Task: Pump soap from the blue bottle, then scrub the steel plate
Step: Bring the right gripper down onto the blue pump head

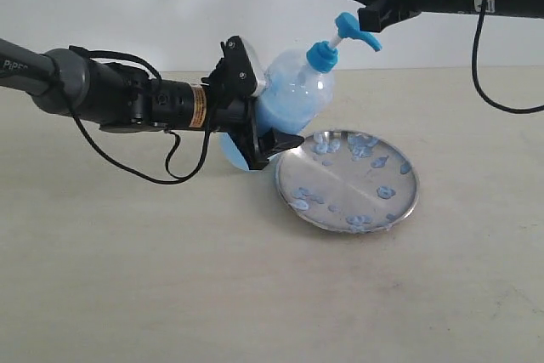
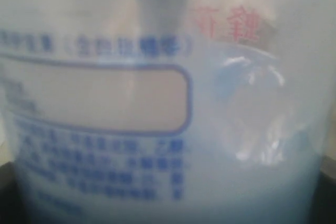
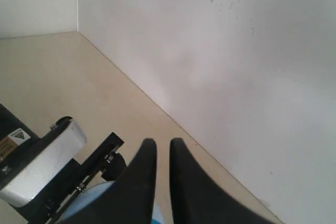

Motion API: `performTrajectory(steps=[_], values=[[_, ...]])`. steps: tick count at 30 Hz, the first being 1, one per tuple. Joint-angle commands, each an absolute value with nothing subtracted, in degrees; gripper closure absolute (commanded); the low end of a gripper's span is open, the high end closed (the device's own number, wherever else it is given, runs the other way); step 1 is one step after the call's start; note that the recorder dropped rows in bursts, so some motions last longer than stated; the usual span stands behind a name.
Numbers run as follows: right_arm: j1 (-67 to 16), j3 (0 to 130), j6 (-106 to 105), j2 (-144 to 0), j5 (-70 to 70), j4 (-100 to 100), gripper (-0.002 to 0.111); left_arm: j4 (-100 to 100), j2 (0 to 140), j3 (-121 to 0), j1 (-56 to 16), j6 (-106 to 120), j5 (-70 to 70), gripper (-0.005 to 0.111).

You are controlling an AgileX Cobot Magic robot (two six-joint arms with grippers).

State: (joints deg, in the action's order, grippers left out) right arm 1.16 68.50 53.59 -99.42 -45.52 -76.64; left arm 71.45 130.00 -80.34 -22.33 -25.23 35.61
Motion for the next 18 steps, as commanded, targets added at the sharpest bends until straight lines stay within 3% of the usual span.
performTrajectory(steps=[1,7,11,18], values=[[1.1,68.8,52.5,-97.8,-41.9,-76.2,0.109,73.3,131.7,-79.1,-22.5,-25.6,30.8,0.102],[1.1,68.8,52.5,-97.1,-27.9,-71.2,0.109,59.7,131.7,-79.1,-22.5,-26.1,34.4,0.102],[1.1,68.8,50.6,-97.1,-38.4,-76.2,0.109,56.1,131.7,-79.1,-22.5,-26.1,35.1,0.102],[1.1,68.8,50.8,-97.2,-39.1,-74.8,0.109,56.1,131.7,-79.1,-22.5,-26.1,35.1,0.102]])
